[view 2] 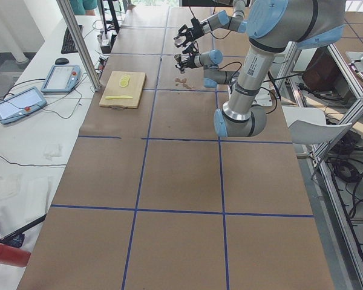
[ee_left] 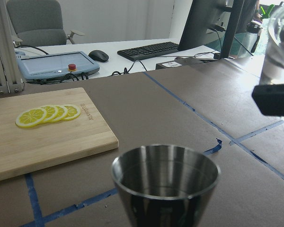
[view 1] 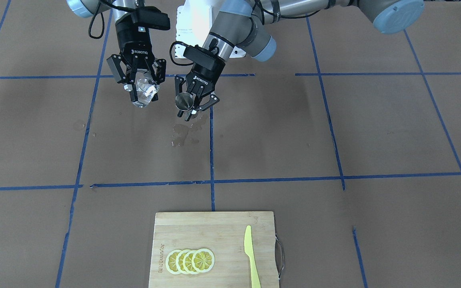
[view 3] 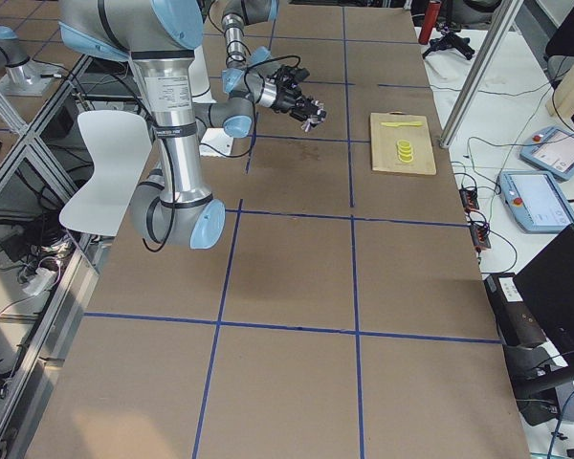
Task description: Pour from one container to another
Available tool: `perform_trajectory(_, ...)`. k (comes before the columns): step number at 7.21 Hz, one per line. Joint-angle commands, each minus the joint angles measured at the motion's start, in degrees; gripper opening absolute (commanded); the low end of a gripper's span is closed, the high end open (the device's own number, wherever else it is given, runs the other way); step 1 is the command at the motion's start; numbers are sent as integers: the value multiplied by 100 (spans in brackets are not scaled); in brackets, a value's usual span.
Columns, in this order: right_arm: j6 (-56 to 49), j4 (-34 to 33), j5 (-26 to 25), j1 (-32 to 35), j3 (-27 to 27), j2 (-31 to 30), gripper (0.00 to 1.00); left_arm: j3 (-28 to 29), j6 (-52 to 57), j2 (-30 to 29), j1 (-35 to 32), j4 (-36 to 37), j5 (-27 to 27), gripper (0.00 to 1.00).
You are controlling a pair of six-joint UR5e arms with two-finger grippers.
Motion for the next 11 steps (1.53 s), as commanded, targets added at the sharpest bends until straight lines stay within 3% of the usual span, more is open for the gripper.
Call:
perform_trajectory(1,-90,0,0,-1,-5,3,0,165,-7,-154,-4,7,-5,0)
perform_trajectory(11,-792,0,-44,-1,-23,214,0,157,-33,-163,49,-11,4,0)
